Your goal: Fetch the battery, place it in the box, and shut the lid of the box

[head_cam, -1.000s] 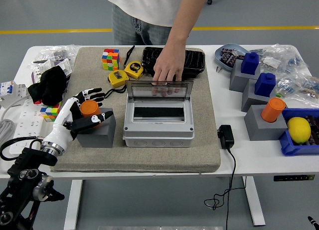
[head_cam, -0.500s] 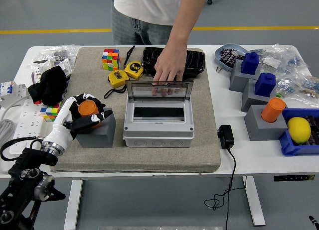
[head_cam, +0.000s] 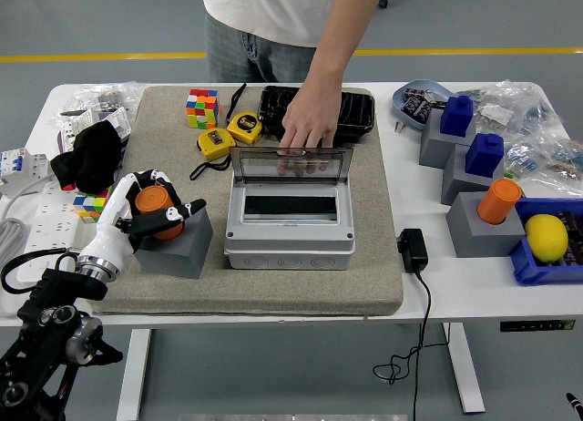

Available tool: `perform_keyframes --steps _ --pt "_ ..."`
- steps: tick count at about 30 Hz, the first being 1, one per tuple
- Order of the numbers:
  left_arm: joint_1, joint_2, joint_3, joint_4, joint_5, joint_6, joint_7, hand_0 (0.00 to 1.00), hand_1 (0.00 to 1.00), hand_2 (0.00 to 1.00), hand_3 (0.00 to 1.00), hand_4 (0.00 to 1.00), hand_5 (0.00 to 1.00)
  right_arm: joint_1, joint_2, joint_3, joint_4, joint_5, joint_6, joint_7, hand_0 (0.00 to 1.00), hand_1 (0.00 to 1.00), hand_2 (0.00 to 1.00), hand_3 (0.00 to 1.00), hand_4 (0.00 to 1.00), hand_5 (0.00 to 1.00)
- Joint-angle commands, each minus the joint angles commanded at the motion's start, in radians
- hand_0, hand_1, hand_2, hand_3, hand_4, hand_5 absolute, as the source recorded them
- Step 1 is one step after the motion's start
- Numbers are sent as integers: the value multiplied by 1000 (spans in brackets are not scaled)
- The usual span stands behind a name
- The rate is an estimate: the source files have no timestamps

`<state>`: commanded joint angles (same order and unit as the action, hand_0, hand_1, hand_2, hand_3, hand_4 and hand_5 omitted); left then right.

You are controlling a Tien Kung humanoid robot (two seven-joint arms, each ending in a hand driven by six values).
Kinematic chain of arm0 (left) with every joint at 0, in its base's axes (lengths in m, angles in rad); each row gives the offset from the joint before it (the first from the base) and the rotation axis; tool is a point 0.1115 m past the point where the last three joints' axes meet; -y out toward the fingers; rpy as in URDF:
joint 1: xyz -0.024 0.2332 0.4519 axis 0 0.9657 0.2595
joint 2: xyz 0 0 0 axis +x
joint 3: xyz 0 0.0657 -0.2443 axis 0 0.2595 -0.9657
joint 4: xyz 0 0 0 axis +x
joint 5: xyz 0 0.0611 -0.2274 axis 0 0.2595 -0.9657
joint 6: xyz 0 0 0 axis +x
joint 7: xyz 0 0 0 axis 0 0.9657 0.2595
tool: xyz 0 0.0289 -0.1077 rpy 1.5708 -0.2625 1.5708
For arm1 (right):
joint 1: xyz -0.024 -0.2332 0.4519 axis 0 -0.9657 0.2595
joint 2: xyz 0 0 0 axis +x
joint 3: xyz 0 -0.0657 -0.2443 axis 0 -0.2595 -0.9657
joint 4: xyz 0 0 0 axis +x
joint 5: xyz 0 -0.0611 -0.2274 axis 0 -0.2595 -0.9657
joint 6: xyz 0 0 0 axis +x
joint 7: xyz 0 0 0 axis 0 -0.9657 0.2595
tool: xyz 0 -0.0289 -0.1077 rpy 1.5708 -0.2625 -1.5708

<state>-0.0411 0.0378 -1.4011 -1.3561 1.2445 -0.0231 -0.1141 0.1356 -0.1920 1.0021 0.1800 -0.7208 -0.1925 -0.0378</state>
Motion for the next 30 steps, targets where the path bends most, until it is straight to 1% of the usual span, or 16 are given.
perform_keyframes --steps 1,2,11,21,27,30 --pt "-1 0 1 -1 -2 4 -2 155 67 81 97 998 2 0 0 1 0 0 0 0 998 975 891 762 998 830" --pt "-1 0 1 -1 -4 8 -3 138 33 69 90 998 2 0 0 0 0 1 0 0 998 974 889 761 998 834" --pt "-9 0 3 -5 -13 25 -10 129 26 66 85 998 2 0 0 1 0 3 0 0 998 972 888 760 998 833" --pt "-41 12 6 -15 2 46 -14 130 24 65 84 998 2 3 0 -1 0 8 1 -1 998 971 888 760 998 845" --pt "-66 26 12 -42 35 80 -24 123 15 59 72 998 2 2 -1 -1 0 5 0 -2 998 971 887 760 998 851" --pt "-76 32 19 -67 43 114 -36 123 15 59 72 998 2 2 -1 -3 0 7 0 -2 998 971 887 760 998 851"
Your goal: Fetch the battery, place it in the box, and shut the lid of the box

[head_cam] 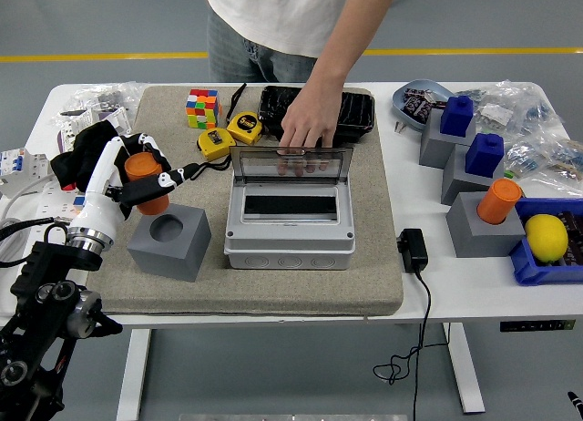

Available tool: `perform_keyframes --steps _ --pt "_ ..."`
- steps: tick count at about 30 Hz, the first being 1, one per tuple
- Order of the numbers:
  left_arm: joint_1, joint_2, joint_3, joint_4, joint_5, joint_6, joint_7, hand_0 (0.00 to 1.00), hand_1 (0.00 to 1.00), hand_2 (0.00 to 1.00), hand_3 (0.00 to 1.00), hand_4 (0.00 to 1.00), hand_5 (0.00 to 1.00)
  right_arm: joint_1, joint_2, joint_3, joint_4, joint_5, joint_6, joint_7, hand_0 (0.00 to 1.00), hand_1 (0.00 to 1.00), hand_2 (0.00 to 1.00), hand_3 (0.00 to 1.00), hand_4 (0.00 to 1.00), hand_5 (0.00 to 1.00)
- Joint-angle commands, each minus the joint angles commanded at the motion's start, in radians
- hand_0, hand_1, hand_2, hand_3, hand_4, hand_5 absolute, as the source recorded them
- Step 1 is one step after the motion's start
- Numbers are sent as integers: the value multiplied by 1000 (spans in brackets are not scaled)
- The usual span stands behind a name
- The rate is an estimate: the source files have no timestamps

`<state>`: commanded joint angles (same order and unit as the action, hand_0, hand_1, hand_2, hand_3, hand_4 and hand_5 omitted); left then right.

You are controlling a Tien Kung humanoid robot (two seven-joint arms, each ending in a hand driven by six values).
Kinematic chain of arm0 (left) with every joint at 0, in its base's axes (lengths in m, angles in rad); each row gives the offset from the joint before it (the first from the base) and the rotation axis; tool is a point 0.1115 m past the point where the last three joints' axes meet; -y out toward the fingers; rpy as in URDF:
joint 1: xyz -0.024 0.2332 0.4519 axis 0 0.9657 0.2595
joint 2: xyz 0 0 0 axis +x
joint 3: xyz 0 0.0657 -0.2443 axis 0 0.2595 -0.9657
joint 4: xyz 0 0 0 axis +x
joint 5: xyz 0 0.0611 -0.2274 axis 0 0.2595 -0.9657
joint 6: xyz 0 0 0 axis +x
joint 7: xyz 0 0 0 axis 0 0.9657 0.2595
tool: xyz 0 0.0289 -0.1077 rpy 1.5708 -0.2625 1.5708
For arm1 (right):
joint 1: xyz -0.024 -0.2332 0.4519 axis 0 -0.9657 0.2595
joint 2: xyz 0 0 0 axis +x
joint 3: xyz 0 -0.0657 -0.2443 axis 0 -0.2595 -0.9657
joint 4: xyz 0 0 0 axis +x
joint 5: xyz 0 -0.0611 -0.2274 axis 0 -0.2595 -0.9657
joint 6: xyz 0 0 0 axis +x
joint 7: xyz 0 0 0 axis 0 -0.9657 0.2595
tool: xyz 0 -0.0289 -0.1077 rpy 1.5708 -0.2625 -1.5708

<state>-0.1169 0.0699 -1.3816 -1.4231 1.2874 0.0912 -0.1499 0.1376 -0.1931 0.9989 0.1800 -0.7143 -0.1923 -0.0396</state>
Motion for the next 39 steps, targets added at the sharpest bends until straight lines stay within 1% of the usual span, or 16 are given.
perform_keyframes --steps 1,2,7,8,12,13,14,18,20,21,22,26,27,32,36,39 --pt "-3 2 4 -9 2 12 -3 123 15 59 72 998 2 0 0 -2 0 1 0 0 998 971 887 760 998 851" --pt "-6 5 10 -23 7 25 -7 117 2 41 45 998 36 1 -1 -2 0 2 0 0 998 971 886 759 998 852" --pt "-20 24 51 -99 59 87 -21 117 2 41 45 998 36 1 -2 -5 0 3 -1 1 998 971 886 759 998 852" --pt "-23 28 61 -113 73 99 -23 109 2 24 28 998 161 1 -3 -5 0 2 -1 0 998 971 886 759 998 853" --pt "-33 46 121 -183 162 165 -29 109 2 24 28 998 161 1 -3 -8 0 4 -1 1 998 971 886 759 998 853" --pt "-37 54 148 -205 187 186 -31 109 2 24 28 998 161 1 -3 -8 0 5 -1 0 998 971 886 759 998 853" --pt "-41 61 172 -221 209 199 -33 94 2 5 7 998 399 1 -4 -8 0 5 -2 0 998 971 886 759 998 855" --pt "-65 79 266 -257 290 227 -32 94 2 5 7 998 399 4 -4 -9 0 6 -2 0 998 971 886 759 998 855" --pt "-81 84 307 -258 322 232 -31 94 2 5 7 998 399 6 -5 -9 0 5 -3 0 998 971 886 759 998 855" --pt "-92 86 336 -255 344 236 -30 93 2 6 5 977 433 7 -5 -8 0 4 -3 0 998 970 886 759 998 855" --pt "-100 88 358 -251 360 239 -31 93 2 6 5 977 433 7 -5 -7 0 4 -3 0 998 970 886 759 998 855" --pt "-132 96 441 -230 402 255 -38 93 2 6 5 977 433 9 -6 -6 0 4 -4 -1 998 970 886 759 998 855" --pt "-137 97 454 -226 407 259 -40 93 2 9 5 961 449 9 -6 -6 0 3 -4 -1 998 970 886 758 998 855" --pt "-179 100 554 -181 452 290 -60 93 2 9 5 961 449 9 -6 -5 0 4 -6 -1 998 970 886 758 998 855" --pt "-217 101 629 -131 466 317 -80 91 2 8 5 957 450 12 -7 -9 0 9 -6 -1 998 970 886 759 998 857" --pt "-240 99 671 -94 469 329 -91 92 2 4 5 958 456 14 -7 -13 0 12 -6 0 998 970 885 758 998 857"
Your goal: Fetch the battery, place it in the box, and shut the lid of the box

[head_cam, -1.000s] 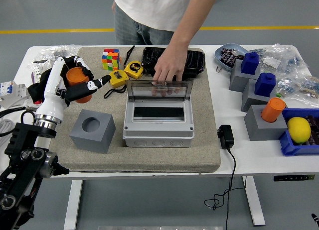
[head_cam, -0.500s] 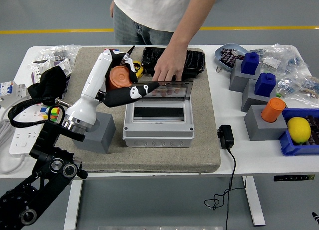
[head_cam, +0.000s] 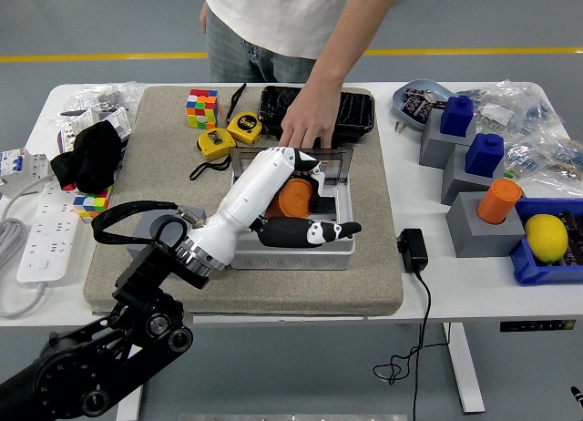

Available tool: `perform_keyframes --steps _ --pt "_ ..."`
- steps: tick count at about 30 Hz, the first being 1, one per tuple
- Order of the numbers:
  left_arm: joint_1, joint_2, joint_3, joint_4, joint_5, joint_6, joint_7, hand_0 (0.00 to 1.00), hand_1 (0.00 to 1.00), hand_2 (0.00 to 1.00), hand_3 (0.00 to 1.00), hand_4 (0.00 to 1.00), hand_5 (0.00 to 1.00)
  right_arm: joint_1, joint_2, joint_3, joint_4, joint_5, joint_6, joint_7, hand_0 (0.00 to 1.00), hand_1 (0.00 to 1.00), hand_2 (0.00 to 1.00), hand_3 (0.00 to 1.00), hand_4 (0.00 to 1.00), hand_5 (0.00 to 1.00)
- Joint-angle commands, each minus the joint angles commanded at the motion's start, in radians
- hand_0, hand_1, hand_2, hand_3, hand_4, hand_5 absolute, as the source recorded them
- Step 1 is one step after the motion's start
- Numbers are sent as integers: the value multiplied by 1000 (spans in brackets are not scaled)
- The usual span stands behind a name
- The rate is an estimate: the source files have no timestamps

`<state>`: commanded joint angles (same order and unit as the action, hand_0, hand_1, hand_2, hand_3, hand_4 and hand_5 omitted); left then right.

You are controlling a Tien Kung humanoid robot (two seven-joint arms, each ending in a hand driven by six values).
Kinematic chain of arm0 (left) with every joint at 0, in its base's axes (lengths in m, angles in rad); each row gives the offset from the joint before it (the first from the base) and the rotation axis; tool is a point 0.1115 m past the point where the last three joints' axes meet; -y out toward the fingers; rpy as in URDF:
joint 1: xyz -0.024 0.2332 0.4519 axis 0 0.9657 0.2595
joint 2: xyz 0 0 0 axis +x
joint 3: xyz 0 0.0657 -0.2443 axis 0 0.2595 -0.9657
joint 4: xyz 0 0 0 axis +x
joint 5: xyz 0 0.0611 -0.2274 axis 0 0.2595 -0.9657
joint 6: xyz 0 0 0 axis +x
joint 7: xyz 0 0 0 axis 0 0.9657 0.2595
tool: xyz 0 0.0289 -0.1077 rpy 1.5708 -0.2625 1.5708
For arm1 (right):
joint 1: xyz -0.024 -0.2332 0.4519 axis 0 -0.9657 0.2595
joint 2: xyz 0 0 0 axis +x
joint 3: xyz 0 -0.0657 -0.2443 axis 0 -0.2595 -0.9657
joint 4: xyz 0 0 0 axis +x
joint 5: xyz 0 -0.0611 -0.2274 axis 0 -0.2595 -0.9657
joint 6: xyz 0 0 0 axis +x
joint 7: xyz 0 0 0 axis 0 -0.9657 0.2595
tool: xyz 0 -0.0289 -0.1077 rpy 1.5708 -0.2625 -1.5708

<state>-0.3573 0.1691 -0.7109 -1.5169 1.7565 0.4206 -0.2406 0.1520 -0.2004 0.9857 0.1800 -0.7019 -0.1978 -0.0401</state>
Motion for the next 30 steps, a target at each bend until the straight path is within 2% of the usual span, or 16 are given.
perform_keyframes --steps 3,8,20,29,30 --pt "-23 -4 33 41 -4 11 -9 92 2 4 5 958 456 1 0 -3 0 2 0 0 998 970 885 758 998 857" --pt "-71 -18 82 143 -25 33 -33 92 2 2 5 955 463 1 0 -2 0 -2 -1 -2 998 970 885 757 998 858" --pt "-142 -68 93 353 -39 72 -66 92 2 2 4 949 469 2 -2 -13 0 -1 -2 -5 998 971 885 756 998 862" --pt "-177 -106 92 443 -41 69 -66 92 2 2 4 953 465 3 -3 -43 0 26 3 0 998 971 885 756 998 868" --pt "-180 -108 95 451 -41 69 -67 94 2 2 5 990 529 3 -3 -45 0 27 3 0 998 971 885 756 998 868"
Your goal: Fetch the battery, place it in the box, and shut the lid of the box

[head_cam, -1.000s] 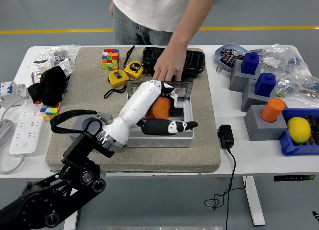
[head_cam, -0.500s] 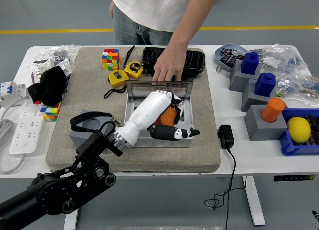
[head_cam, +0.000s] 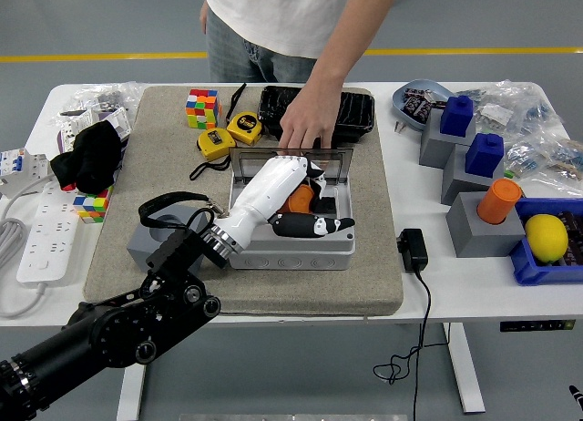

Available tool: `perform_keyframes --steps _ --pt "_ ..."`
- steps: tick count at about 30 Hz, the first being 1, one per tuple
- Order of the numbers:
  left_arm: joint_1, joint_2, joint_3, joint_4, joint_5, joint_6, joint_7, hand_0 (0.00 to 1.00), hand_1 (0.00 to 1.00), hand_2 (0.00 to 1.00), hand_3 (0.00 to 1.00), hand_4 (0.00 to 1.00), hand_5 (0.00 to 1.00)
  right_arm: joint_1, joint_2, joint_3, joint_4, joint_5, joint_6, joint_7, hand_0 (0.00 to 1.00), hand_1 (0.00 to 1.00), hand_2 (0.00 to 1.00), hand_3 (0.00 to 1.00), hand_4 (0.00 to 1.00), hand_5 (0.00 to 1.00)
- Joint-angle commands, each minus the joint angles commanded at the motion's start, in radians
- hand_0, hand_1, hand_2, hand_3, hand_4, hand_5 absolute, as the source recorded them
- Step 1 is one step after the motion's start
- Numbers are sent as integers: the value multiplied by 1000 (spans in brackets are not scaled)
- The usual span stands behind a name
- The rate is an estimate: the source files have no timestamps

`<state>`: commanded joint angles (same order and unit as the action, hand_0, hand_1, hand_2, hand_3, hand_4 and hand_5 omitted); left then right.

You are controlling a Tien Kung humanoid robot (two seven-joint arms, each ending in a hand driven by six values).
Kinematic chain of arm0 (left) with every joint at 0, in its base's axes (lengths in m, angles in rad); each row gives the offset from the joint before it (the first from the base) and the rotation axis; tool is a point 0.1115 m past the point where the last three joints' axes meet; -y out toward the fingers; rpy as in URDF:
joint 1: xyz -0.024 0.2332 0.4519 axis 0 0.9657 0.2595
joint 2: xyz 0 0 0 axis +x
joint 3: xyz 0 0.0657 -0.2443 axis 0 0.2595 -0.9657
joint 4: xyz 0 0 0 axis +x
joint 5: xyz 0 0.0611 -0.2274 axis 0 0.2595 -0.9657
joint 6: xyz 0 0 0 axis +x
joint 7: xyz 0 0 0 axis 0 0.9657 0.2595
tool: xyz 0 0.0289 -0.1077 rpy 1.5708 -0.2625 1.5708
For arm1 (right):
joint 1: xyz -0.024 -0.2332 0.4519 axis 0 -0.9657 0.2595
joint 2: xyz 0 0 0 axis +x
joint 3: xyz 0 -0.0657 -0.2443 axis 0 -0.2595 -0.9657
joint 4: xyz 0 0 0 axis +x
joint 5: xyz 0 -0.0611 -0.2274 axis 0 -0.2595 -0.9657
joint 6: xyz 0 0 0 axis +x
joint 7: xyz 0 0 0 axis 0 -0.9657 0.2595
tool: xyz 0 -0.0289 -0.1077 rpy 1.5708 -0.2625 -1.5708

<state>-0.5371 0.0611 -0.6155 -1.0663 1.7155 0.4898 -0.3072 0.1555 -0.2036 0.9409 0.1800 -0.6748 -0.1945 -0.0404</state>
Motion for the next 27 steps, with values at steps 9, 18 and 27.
perform_keyframes --steps 9,18,27 --pt "-11 -8 9 29 0 -4 1 94 2 2 4 998 638 0 -1 0 0 -1 1 -1 998 970 884 756 998 867" --pt "-13 -10 -4 45 -6 -9 -16 126 2 39 56 998 739 1 -1 -2 0 4 4 -1 998 970 884 756 998 868" --pt "-14 -10 -14 52 -10 -26 -21 163 63 90 136 998 784 3 0 1 0 3 4 -1 998 970 883 756 998 868"
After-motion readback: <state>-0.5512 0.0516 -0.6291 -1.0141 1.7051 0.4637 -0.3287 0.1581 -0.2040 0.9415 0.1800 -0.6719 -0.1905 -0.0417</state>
